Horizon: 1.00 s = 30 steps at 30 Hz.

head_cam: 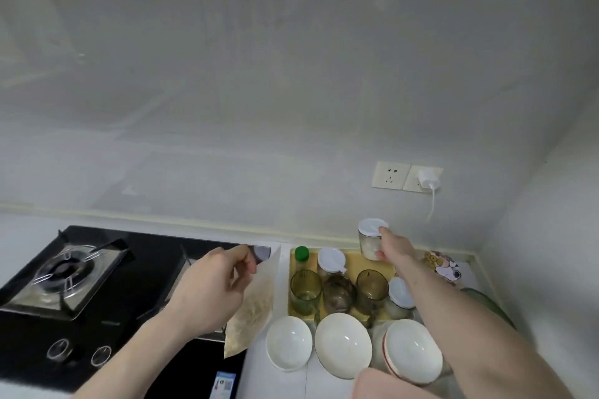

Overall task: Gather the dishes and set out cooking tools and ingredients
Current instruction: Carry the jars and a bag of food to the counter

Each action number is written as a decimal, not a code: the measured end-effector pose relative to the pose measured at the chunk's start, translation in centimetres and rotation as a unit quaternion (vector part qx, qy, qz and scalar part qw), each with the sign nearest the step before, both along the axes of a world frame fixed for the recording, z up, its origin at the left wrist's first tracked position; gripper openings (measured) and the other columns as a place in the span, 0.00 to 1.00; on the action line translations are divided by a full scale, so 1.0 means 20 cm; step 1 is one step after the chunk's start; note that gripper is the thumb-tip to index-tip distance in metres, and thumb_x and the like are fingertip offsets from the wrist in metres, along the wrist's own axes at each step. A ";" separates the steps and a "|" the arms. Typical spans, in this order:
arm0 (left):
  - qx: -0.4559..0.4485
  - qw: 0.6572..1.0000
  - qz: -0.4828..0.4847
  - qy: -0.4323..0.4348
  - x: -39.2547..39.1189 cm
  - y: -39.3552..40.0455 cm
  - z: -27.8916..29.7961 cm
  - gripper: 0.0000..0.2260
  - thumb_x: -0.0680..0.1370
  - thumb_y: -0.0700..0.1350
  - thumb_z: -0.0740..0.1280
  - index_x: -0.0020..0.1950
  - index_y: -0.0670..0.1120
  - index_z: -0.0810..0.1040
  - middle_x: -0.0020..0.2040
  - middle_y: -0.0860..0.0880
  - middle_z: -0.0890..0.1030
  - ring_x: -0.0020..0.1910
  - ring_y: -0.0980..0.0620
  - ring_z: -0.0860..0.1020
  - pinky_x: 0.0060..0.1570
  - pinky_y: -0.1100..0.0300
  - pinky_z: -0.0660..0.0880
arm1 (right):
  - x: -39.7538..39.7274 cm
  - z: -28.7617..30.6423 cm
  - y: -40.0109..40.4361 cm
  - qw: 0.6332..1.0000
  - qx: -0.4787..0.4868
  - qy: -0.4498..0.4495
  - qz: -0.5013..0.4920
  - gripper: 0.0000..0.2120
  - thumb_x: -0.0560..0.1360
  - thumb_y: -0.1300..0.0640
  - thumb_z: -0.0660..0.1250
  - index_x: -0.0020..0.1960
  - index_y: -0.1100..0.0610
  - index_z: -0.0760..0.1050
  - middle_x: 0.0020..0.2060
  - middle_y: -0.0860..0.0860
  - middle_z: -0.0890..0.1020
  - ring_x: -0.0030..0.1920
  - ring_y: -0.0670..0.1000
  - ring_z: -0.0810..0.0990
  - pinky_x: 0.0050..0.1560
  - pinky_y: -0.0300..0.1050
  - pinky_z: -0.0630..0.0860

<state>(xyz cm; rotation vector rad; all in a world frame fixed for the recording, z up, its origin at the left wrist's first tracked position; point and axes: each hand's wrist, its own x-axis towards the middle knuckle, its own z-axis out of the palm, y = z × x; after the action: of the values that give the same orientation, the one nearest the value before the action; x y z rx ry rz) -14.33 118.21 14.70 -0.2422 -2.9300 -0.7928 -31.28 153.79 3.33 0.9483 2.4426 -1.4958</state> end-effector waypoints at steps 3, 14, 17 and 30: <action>-0.001 1.000 0.022 -0.009 -0.01 0.02 -0.03 0.09 0.76 0.45 0.67 0.44 0.59 0.73 0.37 0.59 0.77 0.44 0.60 0.74 0.41 0.59 0.74 | -0.10 -0.08 -0.01 0.999 0.014 -0.031 0.033 0.22 0.80 0.39 0.57 0.45 0.58 0.76 0.36 0.55 0.85 0.47 0.57 0.85 0.61 0.54 0.77; -0.004 0.999 0.031 -0.025 0.01 0.01 -0.10 0.10 0.75 0.45 0.68 0.43 0.60 0.72 0.42 0.60 0.78 0.42 0.58 0.76 0.41 0.59 0.75 | -0.43 -0.60 0.13 0.980 0.085 -0.129 0.127 0.39 0.68 0.30 0.51 0.51 0.59 0.84 0.53 0.58 0.85 0.54 0.60 0.82 0.62 0.53 0.76; -0.018 0.999 0.026 -0.032 0.01 0.01 -0.12 0.10 0.75 0.45 0.67 0.43 0.61 0.71 0.43 0.60 0.78 0.42 0.58 0.75 0.40 0.58 0.75 | -0.40 -0.55 0.09 0.980 0.082 -0.134 0.118 0.37 0.69 0.31 0.51 0.49 0.59 0.84 0.51 0.57 0.86 0.53 0.60 0.82 0.61 0.51 0.75; -0.046 0.997 0.017 -0.058 0.05 0.08 -0.20 0.07 0.77 0.46 0.68 0.46 0.58 0.75 0.40 0.61 0.76 0.44 0.62 0.74 0.39 0.64 0.73 | -0.27 -0.42 0.06 0.993 0.008 -0.101 0.066 0.17 0.78 0.53 0.58 0.41 0.61 0.80 0.40 0.58 0.85 0.41 0.57 0.79 0.49 0.46 0.73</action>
<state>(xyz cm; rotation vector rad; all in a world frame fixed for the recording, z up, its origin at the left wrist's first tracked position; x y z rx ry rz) -13.31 119.73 10.79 -0.1589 -3.0744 -0.6914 -36.71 155.05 -5.02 0.8743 2.3274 -1.2735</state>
